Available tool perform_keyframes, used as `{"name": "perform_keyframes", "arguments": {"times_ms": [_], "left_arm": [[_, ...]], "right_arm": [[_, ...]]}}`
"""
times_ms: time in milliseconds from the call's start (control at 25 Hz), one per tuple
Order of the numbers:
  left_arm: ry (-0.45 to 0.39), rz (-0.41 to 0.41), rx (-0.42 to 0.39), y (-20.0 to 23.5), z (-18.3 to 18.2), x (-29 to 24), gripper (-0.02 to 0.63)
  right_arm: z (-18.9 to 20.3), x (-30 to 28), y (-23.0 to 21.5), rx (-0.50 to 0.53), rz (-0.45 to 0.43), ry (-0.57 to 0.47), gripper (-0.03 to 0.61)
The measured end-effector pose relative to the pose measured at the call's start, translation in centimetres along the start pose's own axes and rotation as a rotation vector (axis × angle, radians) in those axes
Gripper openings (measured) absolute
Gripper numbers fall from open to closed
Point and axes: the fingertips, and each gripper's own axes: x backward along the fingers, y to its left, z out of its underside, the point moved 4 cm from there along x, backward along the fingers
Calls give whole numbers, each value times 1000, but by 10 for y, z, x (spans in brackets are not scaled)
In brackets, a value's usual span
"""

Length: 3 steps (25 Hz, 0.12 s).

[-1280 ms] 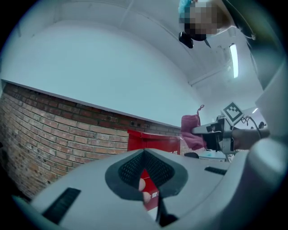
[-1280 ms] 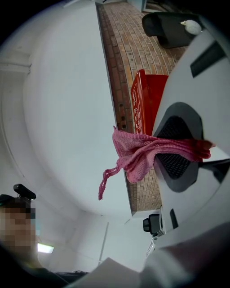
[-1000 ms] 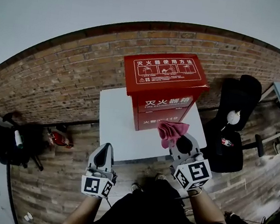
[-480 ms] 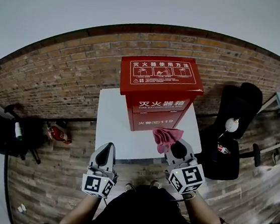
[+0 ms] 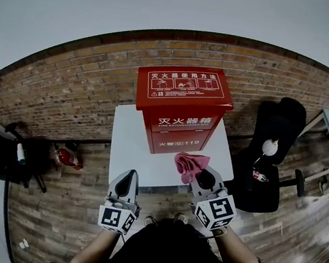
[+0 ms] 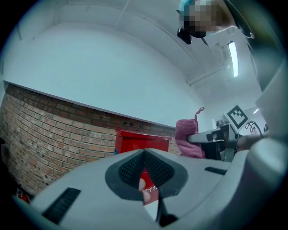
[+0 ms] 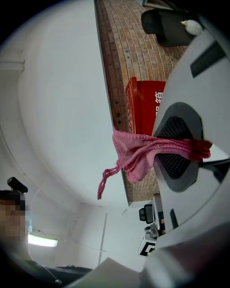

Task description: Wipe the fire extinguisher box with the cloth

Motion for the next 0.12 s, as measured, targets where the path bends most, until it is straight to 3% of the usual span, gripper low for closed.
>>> {"name": "perform_keyframes", "arguments": {"times_ms": [120], "left_arm": [[10, 8, -1, -5, 1, 3, 34]], "right_arm": [[1, 4, 1, 0, 2, 2, 67]]}}
